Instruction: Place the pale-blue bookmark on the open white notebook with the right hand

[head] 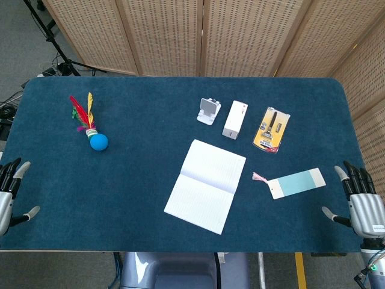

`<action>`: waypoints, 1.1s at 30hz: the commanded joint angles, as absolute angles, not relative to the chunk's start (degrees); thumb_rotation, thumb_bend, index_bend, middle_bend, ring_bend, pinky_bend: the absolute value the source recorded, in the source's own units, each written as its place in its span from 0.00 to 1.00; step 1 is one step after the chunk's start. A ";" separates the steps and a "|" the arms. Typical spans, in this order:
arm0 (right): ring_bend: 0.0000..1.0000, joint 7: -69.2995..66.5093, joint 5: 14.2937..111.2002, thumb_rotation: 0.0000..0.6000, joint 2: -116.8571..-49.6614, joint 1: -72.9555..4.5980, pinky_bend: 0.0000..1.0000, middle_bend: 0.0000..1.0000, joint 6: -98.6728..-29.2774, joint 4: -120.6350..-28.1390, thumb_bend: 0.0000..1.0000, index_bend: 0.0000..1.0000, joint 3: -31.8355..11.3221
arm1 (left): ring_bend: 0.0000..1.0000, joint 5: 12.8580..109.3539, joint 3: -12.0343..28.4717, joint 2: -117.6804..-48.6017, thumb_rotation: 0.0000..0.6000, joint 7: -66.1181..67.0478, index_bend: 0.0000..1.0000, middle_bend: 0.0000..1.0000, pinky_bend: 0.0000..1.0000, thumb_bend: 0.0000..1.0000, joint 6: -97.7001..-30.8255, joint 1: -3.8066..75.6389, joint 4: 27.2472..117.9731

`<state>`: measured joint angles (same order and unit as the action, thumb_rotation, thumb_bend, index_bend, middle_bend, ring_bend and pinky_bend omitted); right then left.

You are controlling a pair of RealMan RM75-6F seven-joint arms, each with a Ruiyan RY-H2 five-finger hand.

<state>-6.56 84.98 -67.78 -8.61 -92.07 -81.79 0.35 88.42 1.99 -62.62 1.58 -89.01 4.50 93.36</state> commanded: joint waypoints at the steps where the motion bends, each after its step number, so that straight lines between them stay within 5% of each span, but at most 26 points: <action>1: 0.00 -6.88 85.27 1.00 -67.46 -8.31 0.00 0.00 -92.03 -82.25 0.00 0.00 0.20 | 0.00 88.66 1.69 -62.38 1.00 1.34 0.00 0.00 0.00 0.00 -88.83 4.42 93.51; 9: 0.00 -14.16 88.68 1.00 -65.00 -10.25 0.00 0.00 -87.26 -81.92 0.00 0.00 1.41 | 0.00 88.33 1.95 -61.88 1.00 0.41 0.00 0.00 0.00 0.00 -88.41 4.58 93.27; 15: 0.00 -27.70 96.05 1.00 -63.26 -20.91 0.00 0.00 -72.53 -70.82 0.00 0.11 3.56 | 0.00 87.68 2.81 -62.42 1.00 1.53 0.00 0.00 0.00 0.00 -87.85 5.30 93.24; 22: 0.00 -29.22 100.23 1.00 -70.27 -29.34 0.00 0.00 -61.31 -53.13 0.00 0.15 5.21 | 0.00 85.60 3.36 -64.16 1.00 5.58 0.00 0.00 0.00 0.00 -86.70 5.68 93.00; 33: 0.00 -31.91 105.53 1.00 -78.08 -34.25 0.00 0.00 -57.88 -37.88 0.00 0.18 10.04 | 0.00 81.65 4.36 -66.97 1.00 10.75 0.00 0.00 0.00 0.00 -83.18 7.22 92.08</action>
<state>-30.80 104.09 -76.24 -33.14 -57.80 -40.21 8.51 82.01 4.13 -66.69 10.42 -83.52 6.96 92.24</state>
